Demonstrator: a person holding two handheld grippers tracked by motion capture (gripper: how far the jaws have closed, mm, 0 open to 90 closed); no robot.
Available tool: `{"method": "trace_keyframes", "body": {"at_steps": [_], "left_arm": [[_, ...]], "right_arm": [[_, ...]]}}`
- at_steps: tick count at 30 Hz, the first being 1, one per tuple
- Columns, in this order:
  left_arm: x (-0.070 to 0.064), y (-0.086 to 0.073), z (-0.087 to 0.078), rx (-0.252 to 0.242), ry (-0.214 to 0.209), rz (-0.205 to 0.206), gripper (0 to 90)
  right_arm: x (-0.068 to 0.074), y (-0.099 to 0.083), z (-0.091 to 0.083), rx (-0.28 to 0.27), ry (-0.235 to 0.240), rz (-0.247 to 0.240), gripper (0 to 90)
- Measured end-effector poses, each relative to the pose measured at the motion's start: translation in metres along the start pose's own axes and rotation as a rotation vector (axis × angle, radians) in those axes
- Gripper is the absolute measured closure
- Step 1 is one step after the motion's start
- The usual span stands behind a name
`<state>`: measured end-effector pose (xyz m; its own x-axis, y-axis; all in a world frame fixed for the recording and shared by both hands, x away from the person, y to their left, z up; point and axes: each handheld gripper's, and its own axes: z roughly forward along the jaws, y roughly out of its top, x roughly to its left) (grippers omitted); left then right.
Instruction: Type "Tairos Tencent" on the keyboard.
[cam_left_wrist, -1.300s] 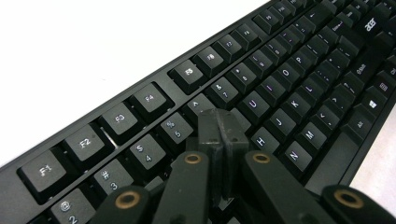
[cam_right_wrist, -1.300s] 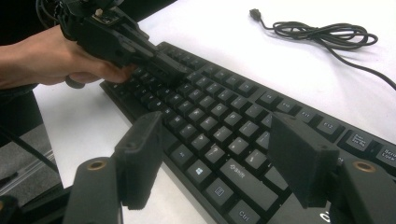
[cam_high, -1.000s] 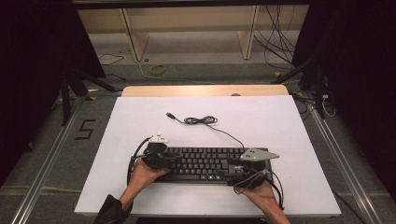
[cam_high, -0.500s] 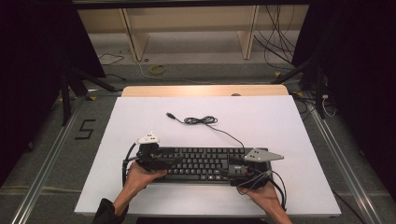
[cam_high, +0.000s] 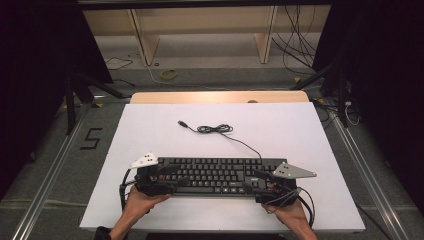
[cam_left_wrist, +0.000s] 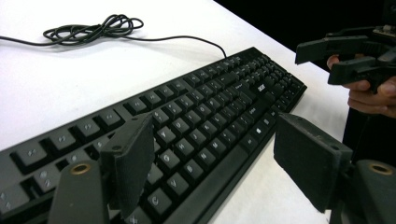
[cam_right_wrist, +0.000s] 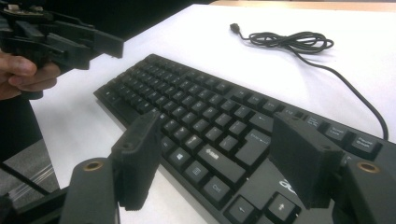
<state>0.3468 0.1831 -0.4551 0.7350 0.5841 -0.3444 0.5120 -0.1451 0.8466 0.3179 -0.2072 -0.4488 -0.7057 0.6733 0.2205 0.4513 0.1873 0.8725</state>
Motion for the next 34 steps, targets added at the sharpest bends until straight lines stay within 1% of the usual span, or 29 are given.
{"method": "trace_keyframes", "body": {"at_steps": [3,6,7,15,19,23,26,29,34], "left_arm": [[0.000,-0.004,-0.004,-0.004,0.001,-0.008,28.3],[-0.002,-0.007,-0.007,-0.008,-0.007,-0.014,28.2],[-0.002,-0.008,-0.008,-0.002,-0.005,-0.006,28.2],[-0.004,-0.014,-0.013,0.004,0.003,0.000,28.1],[-0.004,-0.015,-0.015,0.003,0.004,0.003,27.9],[-0.003,-0.016,-0.016,-0.002,0.007,-0.006,27.8],[-0.003,-0.015,-0.016,-0.004,0.008,-0.005,27.7],[-0.003,-0.016,-0.015,0.002,0.009,-0.002,27.5],[-0.001,-0.016,-0.016,0.000,0.017,0.000,27.2]], "right_arm": [[-0.001,-0.003,-0.003,-0.009,-0.007,-0.011,34.7],[-0.001,-0.005,-0.006,-0.011,-0.011,-0.015,34.6],[-0.001,-0.006,-0.008,-0.012,-0.017,-0.018,34.6],[-0.004,-0.014,-0.016,-0.018,-0.037,-0.026,34.1],[-0.005,-0.016,-0.020,-0.023,-0.047,-0.018,33.7],[-0.006,-0.018,-0.020,-0.019,-0.046,-0.013,33.6],[-0.004,-0.018,-0.018,-0.013,-0.042,-0.012,33.4],[-0.002,-0.018,-0.017,-0.007,-0.043,-0.023,33.2],[-0.003,-0.018,-0.017,-0.008,-0.044,-0.020,33.1]]}}
